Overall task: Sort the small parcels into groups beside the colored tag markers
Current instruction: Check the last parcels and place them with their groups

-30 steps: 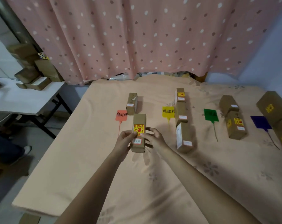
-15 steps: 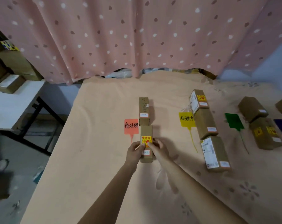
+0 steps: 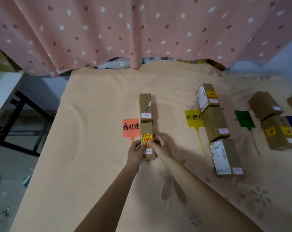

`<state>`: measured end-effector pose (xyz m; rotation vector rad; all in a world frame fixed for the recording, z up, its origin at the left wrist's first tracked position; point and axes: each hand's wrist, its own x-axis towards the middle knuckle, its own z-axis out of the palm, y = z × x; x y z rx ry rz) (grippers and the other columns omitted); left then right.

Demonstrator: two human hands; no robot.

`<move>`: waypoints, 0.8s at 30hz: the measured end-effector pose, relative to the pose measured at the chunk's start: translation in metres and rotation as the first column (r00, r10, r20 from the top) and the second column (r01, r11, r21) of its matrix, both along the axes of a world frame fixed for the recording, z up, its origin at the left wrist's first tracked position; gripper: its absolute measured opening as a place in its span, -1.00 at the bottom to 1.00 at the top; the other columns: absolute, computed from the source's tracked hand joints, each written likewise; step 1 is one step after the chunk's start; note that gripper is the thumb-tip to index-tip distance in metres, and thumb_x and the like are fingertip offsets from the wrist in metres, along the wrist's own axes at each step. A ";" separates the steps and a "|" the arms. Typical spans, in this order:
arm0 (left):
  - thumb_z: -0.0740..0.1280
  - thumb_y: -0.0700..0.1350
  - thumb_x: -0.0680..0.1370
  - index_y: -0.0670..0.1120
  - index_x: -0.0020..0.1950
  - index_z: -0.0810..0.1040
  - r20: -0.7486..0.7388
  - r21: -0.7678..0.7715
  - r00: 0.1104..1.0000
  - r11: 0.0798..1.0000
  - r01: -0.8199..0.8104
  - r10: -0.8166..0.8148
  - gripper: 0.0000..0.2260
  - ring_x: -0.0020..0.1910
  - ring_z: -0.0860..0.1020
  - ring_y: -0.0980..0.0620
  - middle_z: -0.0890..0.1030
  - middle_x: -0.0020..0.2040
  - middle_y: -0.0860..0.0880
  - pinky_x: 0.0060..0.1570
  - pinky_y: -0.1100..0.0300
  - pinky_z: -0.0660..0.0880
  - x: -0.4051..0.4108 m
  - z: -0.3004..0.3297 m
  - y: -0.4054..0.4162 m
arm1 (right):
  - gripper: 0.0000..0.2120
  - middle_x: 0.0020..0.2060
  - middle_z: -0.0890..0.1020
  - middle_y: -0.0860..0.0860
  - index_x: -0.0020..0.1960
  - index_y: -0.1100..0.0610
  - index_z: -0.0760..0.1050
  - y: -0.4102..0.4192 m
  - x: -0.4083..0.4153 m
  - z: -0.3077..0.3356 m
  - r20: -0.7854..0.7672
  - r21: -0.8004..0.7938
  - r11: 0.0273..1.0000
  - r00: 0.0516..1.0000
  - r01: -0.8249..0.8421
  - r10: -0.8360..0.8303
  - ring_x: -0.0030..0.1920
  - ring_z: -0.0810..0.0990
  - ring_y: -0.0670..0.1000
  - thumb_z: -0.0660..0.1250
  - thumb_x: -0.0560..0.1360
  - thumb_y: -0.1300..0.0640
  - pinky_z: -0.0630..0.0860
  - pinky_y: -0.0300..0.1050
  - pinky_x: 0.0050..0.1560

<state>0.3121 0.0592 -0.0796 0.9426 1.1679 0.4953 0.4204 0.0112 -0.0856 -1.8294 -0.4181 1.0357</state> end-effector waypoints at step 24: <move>0.36 -0.15 0.55 -0.19 0.22 0.51 0.025 0.005 1.000 1.000 -0.003 0.003 -0.73 -0.06 0.64 0.02 0.64 0.11 -0.13 -0.19 0.24 0.54 0.004 -0.007 0.018 | -0.56 0.06 0.64 -0.04 0.28 0.05 0.45 0.011 0.000 -0.006 -0.061 -0.040 0.997 0.996 0.069 -0.071 0.06 0.64 -0.02 0.46 0.44 0.03 0.58 -0.06 0.15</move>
